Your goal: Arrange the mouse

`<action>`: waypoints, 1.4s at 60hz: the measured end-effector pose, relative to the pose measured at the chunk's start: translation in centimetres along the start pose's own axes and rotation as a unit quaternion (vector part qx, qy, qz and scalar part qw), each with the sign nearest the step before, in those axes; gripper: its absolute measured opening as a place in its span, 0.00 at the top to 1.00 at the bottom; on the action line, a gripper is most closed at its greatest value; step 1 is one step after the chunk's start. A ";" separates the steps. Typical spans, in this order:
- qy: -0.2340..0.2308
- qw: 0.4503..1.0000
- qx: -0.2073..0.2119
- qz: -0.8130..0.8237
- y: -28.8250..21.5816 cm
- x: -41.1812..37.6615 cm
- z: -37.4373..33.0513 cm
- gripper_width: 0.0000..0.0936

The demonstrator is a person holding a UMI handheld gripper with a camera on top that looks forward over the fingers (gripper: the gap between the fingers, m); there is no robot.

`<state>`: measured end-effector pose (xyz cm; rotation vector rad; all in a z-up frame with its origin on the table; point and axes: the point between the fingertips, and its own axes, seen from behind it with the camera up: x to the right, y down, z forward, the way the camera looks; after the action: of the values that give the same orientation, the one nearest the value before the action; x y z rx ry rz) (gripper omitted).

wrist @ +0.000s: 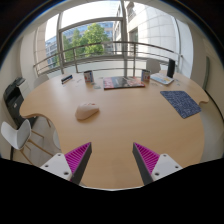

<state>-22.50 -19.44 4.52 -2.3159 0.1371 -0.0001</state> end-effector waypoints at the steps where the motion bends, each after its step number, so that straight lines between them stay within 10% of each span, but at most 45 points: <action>1: -0.008 1.000 0.002 -0.001 -0.3 -1.3 0.7 0.09; 35: -0.007 1.000 0.025 0.012 -10.1 -14.3 20.2 0.11; 44: 0.021 0.999 0.031 -0.025 -11.7 -14.2 22.5 0.41; 60: -0.023 0.998 0.031 -0.057 -12.7 -15.2 21.3 0.58; 72: -0.085 0.985 0.146 -0.032 -24.5 -11.4 11.5 0.58; 84: -0.066 0.965 0.253 0.001 -34.9 8.7 5.2 0.59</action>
<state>-10.16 7.06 26.16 -1.7974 0.0625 0.1088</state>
